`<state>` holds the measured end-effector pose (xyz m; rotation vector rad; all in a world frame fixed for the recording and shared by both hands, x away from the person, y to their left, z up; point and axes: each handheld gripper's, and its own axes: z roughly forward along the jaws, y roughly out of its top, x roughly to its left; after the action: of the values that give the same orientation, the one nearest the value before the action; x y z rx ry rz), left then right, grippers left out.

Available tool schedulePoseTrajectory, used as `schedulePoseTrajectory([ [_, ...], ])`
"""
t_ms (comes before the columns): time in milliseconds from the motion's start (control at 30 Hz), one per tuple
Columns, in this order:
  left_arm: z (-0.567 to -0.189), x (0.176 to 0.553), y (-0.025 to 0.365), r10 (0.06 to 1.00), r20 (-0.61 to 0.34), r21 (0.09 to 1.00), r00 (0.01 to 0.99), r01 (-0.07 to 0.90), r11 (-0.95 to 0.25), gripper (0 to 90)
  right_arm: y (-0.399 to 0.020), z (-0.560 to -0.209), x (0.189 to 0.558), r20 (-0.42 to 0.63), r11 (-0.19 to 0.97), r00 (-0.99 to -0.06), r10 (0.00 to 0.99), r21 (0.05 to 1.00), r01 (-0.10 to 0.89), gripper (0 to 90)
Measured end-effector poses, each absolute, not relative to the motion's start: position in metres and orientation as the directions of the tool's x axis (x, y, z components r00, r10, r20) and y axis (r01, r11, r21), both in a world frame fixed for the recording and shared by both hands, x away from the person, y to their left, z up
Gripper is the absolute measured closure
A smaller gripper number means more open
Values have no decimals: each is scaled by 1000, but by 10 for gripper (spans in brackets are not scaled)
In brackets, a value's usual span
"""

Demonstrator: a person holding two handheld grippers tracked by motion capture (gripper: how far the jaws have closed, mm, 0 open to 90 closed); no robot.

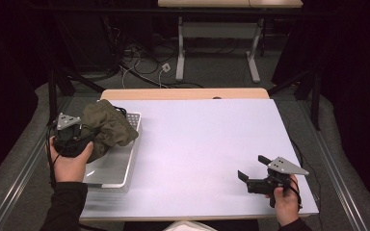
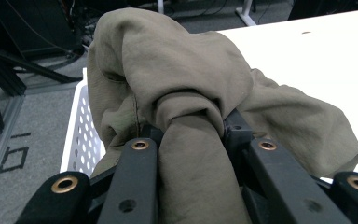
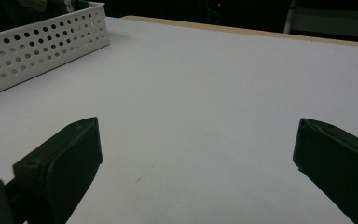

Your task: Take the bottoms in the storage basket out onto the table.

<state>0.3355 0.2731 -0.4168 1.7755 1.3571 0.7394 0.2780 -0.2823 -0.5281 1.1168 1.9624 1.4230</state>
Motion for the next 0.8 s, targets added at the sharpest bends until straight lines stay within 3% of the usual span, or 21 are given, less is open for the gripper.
schedulePoseTrajectory([
  [800,-402,328,265,959,8,896,284,423,-133,728,-282,-528,278,82,136,-560,824,932,337,11],
])
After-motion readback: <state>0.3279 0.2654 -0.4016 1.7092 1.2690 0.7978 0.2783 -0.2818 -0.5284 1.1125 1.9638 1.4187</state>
